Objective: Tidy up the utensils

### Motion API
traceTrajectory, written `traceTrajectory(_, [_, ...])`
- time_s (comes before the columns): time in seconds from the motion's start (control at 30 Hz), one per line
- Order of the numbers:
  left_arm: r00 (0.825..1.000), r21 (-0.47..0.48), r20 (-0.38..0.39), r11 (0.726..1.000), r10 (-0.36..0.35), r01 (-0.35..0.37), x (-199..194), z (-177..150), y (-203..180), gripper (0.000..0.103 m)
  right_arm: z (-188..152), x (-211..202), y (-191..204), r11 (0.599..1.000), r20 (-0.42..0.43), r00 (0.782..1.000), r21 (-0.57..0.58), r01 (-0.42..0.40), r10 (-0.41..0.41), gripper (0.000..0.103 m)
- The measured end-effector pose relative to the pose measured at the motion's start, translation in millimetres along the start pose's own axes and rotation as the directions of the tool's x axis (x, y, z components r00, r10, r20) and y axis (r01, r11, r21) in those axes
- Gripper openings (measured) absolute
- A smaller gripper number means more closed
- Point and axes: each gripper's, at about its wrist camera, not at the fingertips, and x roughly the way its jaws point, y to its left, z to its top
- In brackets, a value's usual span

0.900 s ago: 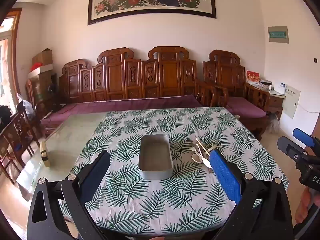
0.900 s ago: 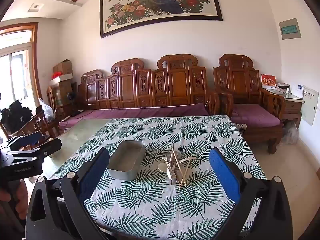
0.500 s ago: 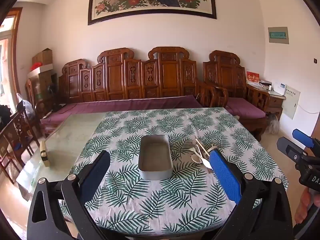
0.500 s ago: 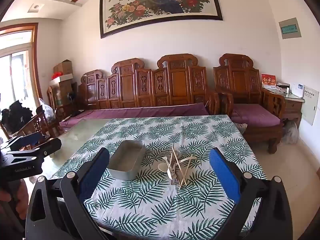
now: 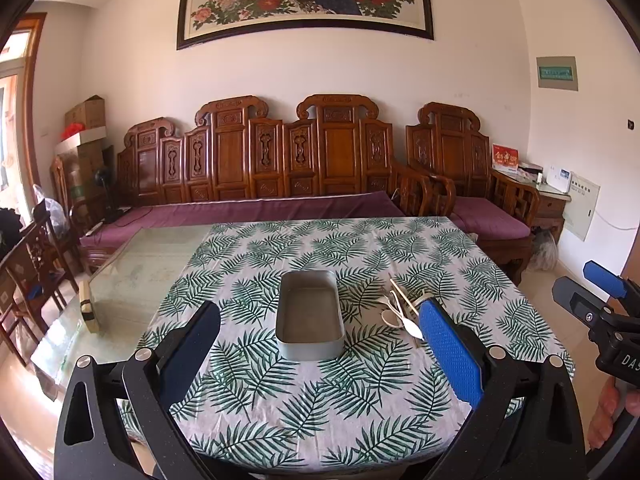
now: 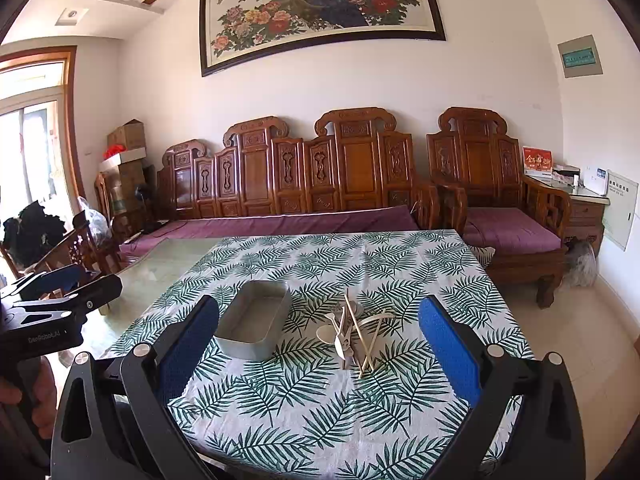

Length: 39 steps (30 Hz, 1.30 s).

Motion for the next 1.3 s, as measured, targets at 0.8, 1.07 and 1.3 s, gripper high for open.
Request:
traceTrajectory(0.8, [1.000,-0.003,0.001,1.000,-0.003,0.003,-0.9,1.8,-2.6,0.097,1.7,-0.1,-0.5,1.000,0.000,1.000,-0.001,0.000,0.000,0.100])
traceTrajectory(1.07, [1.000,-0.004,0.002,1.000,-0.006,0.006,-4.9,5.7,-3.8,0.097,1.8,-0.3,-0.6,1.000,0.000,1.000,0.000,0.000,0.000,0.100])
traceTrajectory(1.3, [1.000,-0.003,0.006,1.000,-0.013,0.013,-10.3,7.7,-3.0,0.097,1.9,-0.7,-0.7,1.000,0.001,1.000,-0.001,0.000,0.000,0.100])
